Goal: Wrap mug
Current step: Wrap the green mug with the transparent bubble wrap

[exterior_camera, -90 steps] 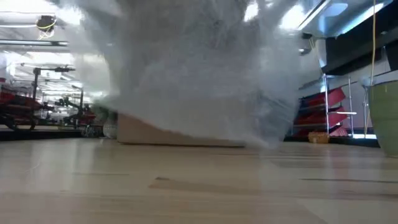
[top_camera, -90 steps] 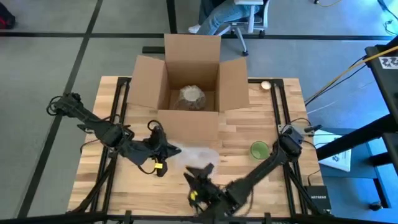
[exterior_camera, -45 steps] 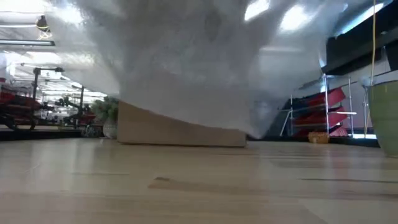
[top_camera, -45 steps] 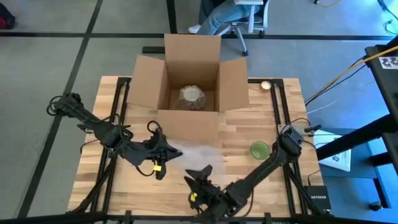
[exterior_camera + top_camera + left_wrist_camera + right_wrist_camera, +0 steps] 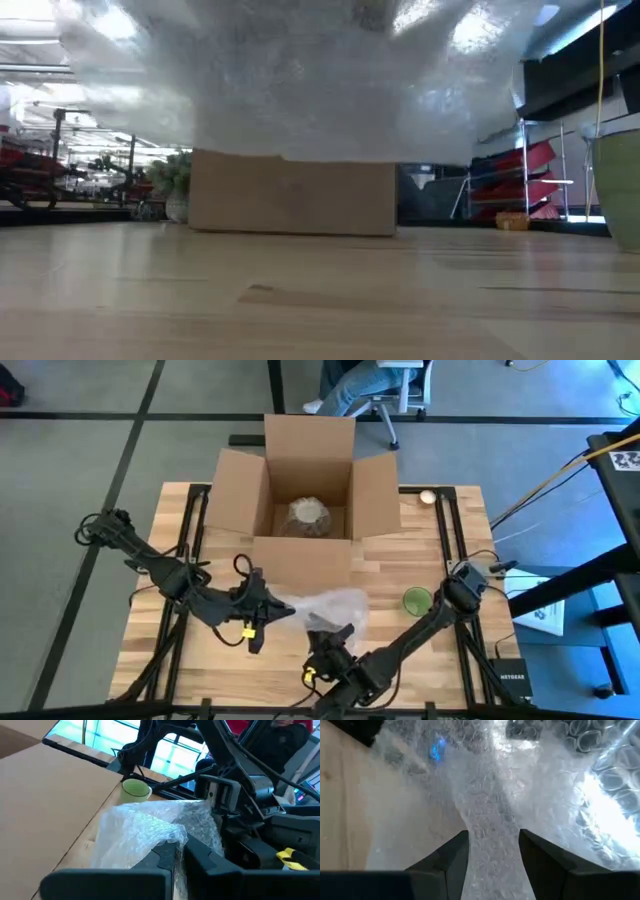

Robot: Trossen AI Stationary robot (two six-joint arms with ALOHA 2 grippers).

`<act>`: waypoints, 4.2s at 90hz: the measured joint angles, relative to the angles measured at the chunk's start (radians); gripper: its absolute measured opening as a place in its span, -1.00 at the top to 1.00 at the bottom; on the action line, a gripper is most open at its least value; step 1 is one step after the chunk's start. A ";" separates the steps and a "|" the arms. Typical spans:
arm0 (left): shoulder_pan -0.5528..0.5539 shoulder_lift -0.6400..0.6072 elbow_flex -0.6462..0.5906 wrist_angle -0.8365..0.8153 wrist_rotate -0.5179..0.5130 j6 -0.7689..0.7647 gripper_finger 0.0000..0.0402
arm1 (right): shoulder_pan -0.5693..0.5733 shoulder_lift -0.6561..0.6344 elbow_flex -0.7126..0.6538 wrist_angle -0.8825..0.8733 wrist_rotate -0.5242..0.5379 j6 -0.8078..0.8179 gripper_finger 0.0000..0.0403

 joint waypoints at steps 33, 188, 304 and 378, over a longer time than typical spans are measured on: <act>-0.002 0.000 0.000 0.000 0.000 -0.003 1.00 | -0.013 0.000 0.000 -0.035 -0.086 -0.006 0.95; 0.019 0.000 0.000 0.007 -0.029 0.024 1.00 | -0.013 -0.005 -0.024 0.254 0.012 -0.475 0.07; 0.034 0.000 0.000 -0.211 -0.038 -0.043 1.00 | 0.159 0.000 -0.024 -0.237 -1.102 0.513 1.00; 0.047 0.000 0.000 -0.758 -0.035 -0.385 0.87 | 0.379 -0.037 -0.262 -0.594 -1.247 1.578 0.24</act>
